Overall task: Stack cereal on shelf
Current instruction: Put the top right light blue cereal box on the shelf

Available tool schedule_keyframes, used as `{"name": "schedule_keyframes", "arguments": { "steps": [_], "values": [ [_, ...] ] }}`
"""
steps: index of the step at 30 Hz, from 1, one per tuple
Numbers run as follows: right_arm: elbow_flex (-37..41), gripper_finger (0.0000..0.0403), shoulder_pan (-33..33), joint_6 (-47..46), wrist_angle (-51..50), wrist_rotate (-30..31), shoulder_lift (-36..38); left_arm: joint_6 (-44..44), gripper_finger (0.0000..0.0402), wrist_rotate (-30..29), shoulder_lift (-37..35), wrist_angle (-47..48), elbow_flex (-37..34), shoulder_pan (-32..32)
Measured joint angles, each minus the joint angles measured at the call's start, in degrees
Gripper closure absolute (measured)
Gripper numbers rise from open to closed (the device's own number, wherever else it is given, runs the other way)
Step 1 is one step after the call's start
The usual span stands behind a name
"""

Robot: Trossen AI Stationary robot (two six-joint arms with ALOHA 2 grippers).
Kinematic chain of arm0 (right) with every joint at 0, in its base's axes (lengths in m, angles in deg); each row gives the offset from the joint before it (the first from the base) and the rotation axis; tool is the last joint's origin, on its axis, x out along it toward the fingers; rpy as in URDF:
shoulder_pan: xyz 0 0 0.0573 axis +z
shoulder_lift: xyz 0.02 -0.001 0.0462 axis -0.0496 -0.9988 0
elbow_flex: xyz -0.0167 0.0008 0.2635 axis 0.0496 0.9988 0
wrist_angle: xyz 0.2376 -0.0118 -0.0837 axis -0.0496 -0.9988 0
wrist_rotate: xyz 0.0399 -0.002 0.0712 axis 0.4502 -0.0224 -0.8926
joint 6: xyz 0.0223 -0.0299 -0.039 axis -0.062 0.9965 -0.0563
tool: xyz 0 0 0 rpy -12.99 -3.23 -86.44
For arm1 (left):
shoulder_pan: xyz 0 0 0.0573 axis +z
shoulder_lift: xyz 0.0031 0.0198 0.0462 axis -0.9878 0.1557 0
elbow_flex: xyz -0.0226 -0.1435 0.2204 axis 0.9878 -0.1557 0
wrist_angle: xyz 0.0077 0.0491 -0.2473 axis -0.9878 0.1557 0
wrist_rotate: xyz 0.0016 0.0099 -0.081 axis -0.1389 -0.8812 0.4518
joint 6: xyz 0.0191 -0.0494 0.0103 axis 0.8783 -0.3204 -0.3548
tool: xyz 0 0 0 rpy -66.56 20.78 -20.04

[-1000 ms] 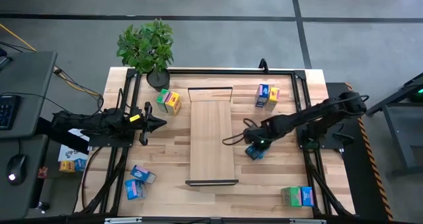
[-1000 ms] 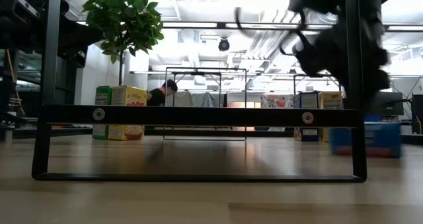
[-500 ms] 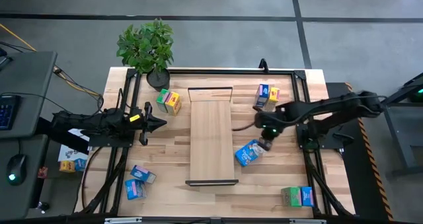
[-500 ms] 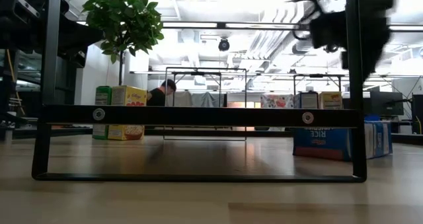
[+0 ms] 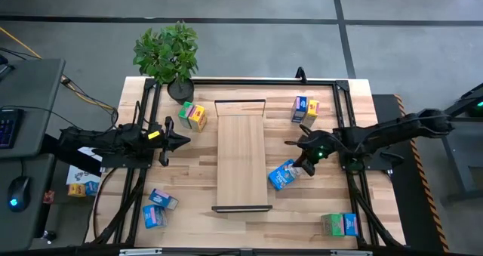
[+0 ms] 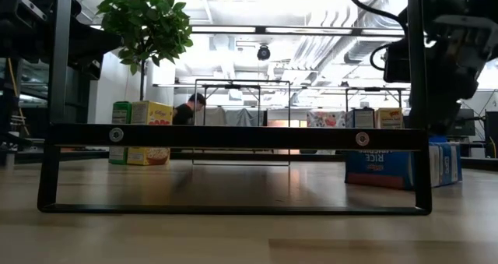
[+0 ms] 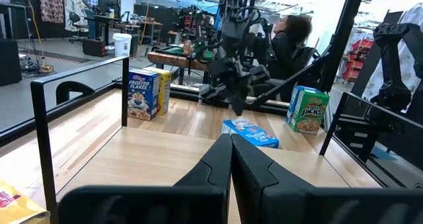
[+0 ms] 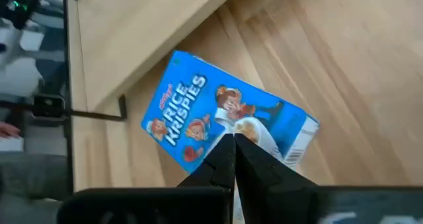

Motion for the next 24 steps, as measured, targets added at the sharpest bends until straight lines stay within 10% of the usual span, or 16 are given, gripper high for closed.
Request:
{"name": "schedule_keyframes", "arguments": {
  "steps": [24],
  "values": [
    [0.5, 0.0403, 0.0, 8.2, -10.0, 8.4, -0.1, 0.0, 0.0402, 0.0, 0.0, 0.0, 0.0, 0.0]
  ]
}}
